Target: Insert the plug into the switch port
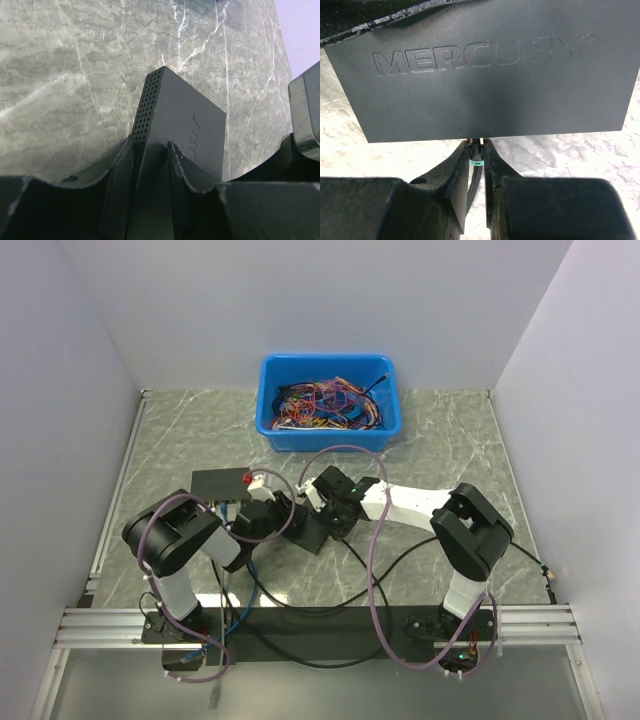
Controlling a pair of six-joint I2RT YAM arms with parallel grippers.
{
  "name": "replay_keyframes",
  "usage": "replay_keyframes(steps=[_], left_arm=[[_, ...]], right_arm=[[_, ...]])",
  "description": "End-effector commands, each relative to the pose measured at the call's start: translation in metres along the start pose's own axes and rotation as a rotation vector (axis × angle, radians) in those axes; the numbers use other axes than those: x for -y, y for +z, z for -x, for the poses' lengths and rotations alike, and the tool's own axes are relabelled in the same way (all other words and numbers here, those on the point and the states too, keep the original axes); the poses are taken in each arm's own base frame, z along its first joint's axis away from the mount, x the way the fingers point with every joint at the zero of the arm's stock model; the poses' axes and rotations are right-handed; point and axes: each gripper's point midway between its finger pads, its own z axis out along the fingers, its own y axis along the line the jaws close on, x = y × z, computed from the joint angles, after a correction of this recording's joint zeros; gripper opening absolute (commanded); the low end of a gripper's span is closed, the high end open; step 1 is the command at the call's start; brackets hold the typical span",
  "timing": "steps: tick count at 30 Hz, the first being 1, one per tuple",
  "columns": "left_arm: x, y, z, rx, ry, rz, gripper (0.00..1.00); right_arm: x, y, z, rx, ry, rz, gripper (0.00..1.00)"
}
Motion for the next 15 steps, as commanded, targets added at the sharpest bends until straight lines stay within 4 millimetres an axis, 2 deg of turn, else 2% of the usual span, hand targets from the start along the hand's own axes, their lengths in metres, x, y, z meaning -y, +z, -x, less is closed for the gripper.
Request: replay_keyframes(steps=[1,9,15], left_arm=[[0.033,-0.083,-0.151,-0.713,-0.053,-0.172,0.37],[0.042,-0.089,-0.162,-0.785,-0.047,-0.224,0.37],[0.068,-0.098,-0.186,-0.89,-0.068,-0.336,0.38]], right_arm=[[0.03,-0.045,0.199,0.791,-0.035,-0.112,0.0],[0.032,-0.074,0.234,0.954,-0.034,-0.134,0.0],[0.039,-0.094,0.264,1.075,0.013,-0.148,0.0]])
